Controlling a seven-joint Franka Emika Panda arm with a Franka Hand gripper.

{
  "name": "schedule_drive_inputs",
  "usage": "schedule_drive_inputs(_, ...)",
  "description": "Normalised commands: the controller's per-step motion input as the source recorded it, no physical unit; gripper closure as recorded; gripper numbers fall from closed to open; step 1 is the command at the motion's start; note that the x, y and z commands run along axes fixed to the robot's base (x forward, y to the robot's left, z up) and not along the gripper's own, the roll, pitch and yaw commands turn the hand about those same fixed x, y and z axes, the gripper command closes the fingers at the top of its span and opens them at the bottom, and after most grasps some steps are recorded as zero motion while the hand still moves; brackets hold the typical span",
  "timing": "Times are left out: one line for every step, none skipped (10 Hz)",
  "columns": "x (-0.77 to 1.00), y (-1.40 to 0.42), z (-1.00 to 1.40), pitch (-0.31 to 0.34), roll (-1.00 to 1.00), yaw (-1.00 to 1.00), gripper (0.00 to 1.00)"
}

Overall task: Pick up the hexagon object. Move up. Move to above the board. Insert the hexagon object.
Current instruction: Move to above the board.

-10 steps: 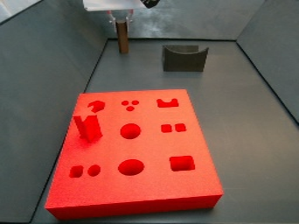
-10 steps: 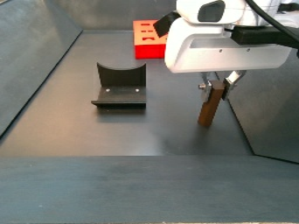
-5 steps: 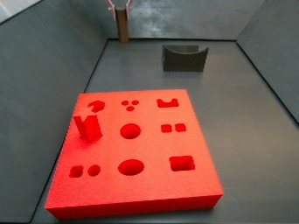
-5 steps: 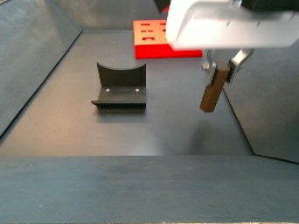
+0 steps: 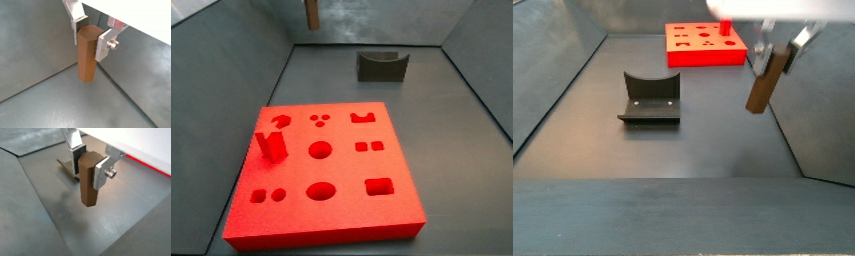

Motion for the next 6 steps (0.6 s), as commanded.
schedule_drive_inputs(0.04,0.21,1.00,0.051,-0.09,-0.03,1.00)
schedule_drive_inputs(0.03,0.19,1.00,0.064,-0.06,-0.04,1.00)
schedule_drive_inputs(0.03,0.19,1.00,0.070,-0.05,-0.04,1.00)
schedule_drive_inputs(0.02,0.16,1.00,0.079,-0.03,-0.04,1.00)
schedule_drive_inputs(0.02,0.15,1.00,0.078,-0.02,-0.03,1.00)
schedule_drive_inputs(0.01,0.13,0.98,0.080,-0.01,-0.03,1.00)
